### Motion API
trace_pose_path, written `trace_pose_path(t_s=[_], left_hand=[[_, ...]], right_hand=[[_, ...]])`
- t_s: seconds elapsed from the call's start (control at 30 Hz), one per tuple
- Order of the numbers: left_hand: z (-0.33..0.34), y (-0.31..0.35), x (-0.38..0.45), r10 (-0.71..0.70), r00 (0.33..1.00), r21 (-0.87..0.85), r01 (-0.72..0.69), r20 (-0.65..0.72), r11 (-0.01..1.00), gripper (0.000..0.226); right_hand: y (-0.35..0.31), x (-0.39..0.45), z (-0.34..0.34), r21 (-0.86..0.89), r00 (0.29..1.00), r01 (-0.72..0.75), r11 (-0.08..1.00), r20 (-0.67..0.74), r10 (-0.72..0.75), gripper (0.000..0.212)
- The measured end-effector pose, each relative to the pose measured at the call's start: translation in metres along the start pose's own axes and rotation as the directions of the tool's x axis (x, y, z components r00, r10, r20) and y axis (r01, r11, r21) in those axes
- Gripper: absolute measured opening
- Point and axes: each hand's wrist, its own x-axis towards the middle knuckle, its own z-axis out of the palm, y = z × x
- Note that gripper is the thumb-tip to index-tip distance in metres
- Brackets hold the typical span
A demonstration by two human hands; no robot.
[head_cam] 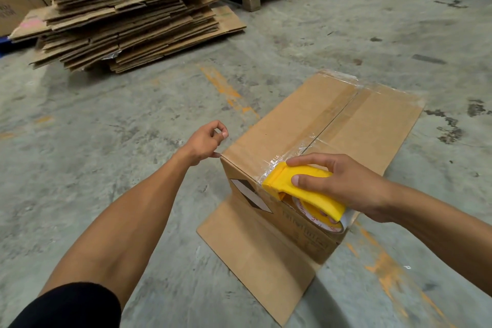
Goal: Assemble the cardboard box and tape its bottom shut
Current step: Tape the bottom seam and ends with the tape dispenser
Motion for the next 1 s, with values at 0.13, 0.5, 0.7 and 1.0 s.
trace_pose_path(t_s=[0.13, 0.5, 0.7, 1.0], left_hand=[[0.002, 0.002, 0.0, -0.031, 0.998, -0.047, 0.028, -0.052, 0.998, 0.013], [0.019, -0.022, -0.005, -0.186, 0.97, -0.294, 0.225, 0.154, 0.929, 0.018], [0.026, -0.028, -0.004, -0.299, 0.922, -0.402, 0.379, 0.248, 0.834, 0.02], [0.038, -0.062, -0.028, -0.225, 0.919, -0.192, 0.169, -0.323, 0.967, 0.043]], right_hand=[[0.003, 0.0, 0.002, -0.018, 1.0, 0.016, 1.0, -0.013, -0.016, 0.03], [0.012, 0.002, 0.009, -0.067, 0.999, 0.01, 0.998, -0.03, -0.012, 0.032], [0.013, 0.004, 0.01, -0.094, 0.998, -0.012, 0.996, -0.06, 0.007, 0.03], [0.01, 0.004, 0.01, -0.116, 0.996, -0.025, 0.993, -0.082, 0.016, 0.028]])
